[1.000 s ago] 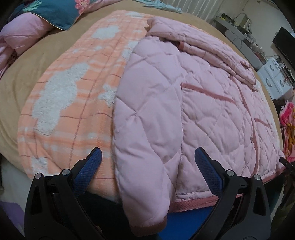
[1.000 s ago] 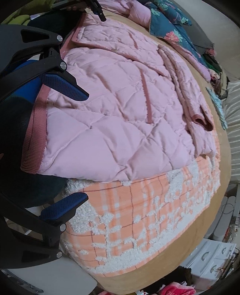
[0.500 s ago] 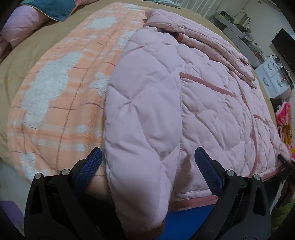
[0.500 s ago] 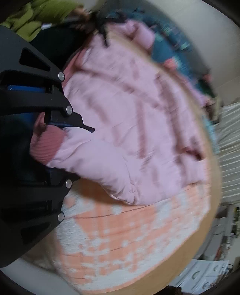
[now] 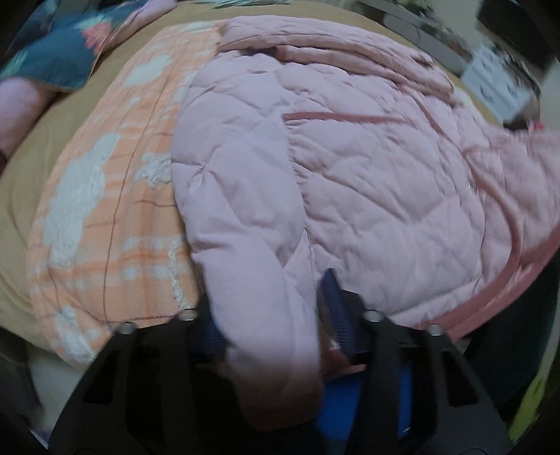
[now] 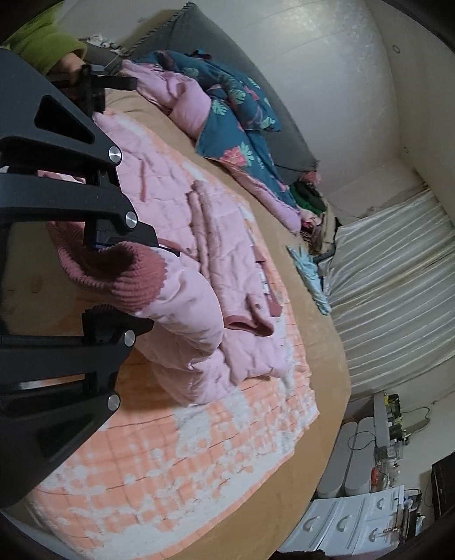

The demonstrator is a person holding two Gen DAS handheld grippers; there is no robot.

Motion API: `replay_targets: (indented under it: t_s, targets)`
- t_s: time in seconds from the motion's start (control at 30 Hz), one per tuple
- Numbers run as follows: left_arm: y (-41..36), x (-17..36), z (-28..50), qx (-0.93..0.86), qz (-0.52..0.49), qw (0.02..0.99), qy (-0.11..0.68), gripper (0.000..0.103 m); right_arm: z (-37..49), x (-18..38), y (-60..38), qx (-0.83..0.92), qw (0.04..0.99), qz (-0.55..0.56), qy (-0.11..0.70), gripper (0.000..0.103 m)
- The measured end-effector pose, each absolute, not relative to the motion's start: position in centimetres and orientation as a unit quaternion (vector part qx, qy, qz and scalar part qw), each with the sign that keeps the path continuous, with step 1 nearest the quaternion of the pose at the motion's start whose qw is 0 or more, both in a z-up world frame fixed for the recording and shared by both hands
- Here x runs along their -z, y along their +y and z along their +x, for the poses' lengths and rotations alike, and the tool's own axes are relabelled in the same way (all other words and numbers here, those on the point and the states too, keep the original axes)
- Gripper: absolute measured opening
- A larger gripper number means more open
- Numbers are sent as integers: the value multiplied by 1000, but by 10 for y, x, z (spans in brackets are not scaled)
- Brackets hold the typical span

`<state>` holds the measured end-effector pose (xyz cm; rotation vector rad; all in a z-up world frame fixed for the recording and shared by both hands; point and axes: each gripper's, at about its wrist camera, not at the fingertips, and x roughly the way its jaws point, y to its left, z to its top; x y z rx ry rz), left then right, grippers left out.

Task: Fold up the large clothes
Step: 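Grasp the ribbed hem with both grippers and lift it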

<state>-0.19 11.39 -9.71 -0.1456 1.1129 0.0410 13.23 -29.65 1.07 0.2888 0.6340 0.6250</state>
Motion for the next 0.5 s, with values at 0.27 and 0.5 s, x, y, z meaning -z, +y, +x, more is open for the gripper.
replay_targets:
  t_s: [0.27,0.5]
  targets:
    - [117,70,5,-2,-66,871,487,10,145,-16,-296,-296,899,144,287,20]
    - [123,34,26,6,-98,894,437,9,153,-22,-297,-293,901,157,278,20]
